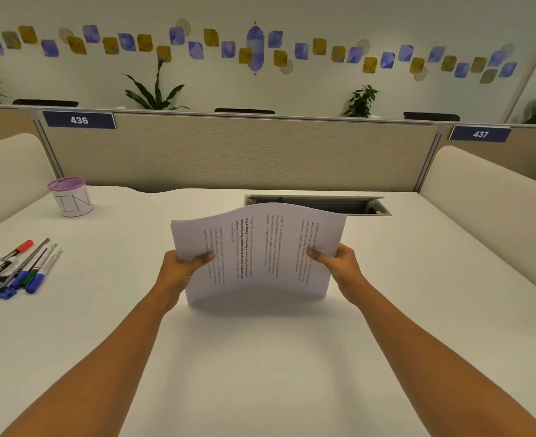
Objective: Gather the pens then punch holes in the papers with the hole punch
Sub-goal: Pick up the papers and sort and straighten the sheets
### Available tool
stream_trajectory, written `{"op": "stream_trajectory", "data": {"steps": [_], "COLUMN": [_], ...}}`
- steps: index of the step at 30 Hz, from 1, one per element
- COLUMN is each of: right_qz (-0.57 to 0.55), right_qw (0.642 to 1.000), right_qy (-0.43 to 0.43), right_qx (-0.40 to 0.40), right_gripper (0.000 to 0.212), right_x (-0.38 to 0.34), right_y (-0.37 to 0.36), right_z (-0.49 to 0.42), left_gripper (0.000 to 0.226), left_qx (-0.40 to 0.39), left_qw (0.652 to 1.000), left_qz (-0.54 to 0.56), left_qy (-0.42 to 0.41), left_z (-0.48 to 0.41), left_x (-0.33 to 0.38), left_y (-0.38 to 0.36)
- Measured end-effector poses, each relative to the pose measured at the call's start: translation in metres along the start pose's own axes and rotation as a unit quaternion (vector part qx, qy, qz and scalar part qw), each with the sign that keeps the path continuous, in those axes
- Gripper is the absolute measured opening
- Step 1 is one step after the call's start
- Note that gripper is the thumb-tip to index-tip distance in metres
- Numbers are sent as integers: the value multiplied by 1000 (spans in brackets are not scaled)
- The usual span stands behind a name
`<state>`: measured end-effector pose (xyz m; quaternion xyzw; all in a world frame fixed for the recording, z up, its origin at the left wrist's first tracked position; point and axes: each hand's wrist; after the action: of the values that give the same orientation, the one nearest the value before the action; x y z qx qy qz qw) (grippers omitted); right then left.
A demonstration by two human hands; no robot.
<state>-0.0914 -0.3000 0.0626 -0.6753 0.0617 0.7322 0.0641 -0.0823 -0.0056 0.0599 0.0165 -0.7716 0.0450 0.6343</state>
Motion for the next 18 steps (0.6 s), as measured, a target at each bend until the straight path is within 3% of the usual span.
{"op": "stream_trajectory", "data": {"steps": [10, 14, 18], "right_qz": [127, 146, 74], "right_qw": [980, 979, 980], "right_qy": [-37, -120, -182], "right_qx": [149, 76, -35], "right_gripper": [41, 31, 29], "right_x": [16, 24, 22], "right_y": [11, 7, -14], "right_z": [-3, -1, 7], "left_gripper": [14, 16, 25], "left_qx": [92, 126, 148], "left_qw": [995, 989, 982], "left_qz": [33, 76, 118], "left_qy": [-5, 8, 27], "left_z": [4, 4, 7], "left_x": [-2, -3, -4], "left_y": [-5, -10, -22]}}
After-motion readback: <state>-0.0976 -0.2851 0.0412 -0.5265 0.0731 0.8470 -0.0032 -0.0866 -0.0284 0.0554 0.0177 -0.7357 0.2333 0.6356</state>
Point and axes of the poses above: each hand's wrist, its own z-axis away from the middle knuckle, its own y-axis out of the back of the hand, x = y × z, and after that the axes turned 7 degrees about -y, right-handed
